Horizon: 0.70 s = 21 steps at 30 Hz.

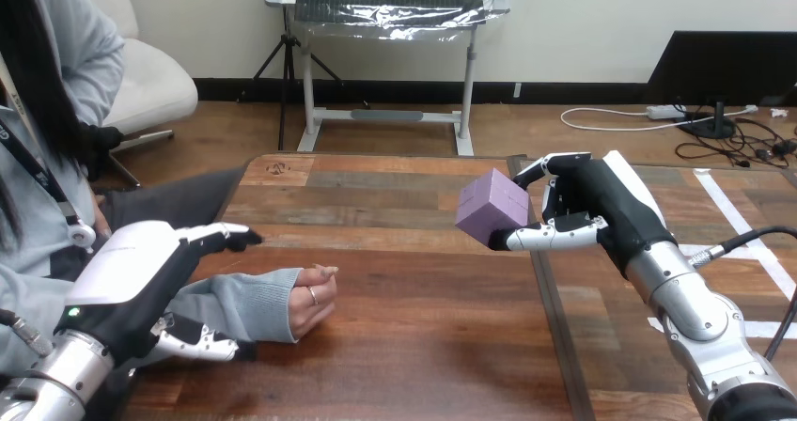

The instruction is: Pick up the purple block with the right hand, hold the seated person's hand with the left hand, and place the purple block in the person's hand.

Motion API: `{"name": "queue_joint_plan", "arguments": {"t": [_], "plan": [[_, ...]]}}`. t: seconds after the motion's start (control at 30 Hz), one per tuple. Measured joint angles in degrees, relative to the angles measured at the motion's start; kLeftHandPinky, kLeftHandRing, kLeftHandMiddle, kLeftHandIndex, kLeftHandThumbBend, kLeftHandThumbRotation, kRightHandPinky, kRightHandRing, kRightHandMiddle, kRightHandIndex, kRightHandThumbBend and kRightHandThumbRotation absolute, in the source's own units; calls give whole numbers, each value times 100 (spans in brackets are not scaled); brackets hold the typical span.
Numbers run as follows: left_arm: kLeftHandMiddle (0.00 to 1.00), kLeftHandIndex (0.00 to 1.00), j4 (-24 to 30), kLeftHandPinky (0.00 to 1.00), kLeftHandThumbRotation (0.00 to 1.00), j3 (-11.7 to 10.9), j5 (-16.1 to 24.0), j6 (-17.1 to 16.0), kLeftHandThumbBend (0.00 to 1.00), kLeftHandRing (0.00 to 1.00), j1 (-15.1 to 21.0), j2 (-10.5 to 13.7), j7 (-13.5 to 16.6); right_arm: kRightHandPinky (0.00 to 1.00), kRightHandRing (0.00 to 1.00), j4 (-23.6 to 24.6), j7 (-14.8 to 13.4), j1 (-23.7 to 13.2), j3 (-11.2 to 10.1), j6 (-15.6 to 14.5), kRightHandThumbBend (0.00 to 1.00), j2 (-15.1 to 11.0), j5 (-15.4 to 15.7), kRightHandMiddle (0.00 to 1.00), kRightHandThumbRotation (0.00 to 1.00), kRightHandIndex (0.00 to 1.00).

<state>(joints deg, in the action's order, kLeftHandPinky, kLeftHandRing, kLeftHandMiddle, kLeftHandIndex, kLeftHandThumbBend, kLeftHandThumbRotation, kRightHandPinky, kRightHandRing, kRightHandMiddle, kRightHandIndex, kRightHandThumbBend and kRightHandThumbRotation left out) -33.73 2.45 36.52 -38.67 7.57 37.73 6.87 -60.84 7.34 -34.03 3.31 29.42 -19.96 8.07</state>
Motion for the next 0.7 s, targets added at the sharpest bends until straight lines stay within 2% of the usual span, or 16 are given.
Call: {"name": "queue_joint_plan", "arguments": {"t": [0.2, 0.43, 0.7], "plan": [[77, 78, 4, 75, 17, 73, 23, 162, 100, 78, 0, 64, -122, 2, 7, 52, 16, 56, -24, -4, 54, -1, -37, 11, 0, 10], [76, 77, -77, 74, 16, 217, 191, 170, 100, 77, 25, 174, -88, 2, 6, 195, 64, 146, -38, -22, 54, -5, -84, 11, 0, 10], [76, 77, -343, 73, 22, 416, 342, 189, 100, 76, 118, 227, 5, 2, 6, 376, 131, 238, -72, -64, 53, -5, -150, 11, 0, 10]]}}
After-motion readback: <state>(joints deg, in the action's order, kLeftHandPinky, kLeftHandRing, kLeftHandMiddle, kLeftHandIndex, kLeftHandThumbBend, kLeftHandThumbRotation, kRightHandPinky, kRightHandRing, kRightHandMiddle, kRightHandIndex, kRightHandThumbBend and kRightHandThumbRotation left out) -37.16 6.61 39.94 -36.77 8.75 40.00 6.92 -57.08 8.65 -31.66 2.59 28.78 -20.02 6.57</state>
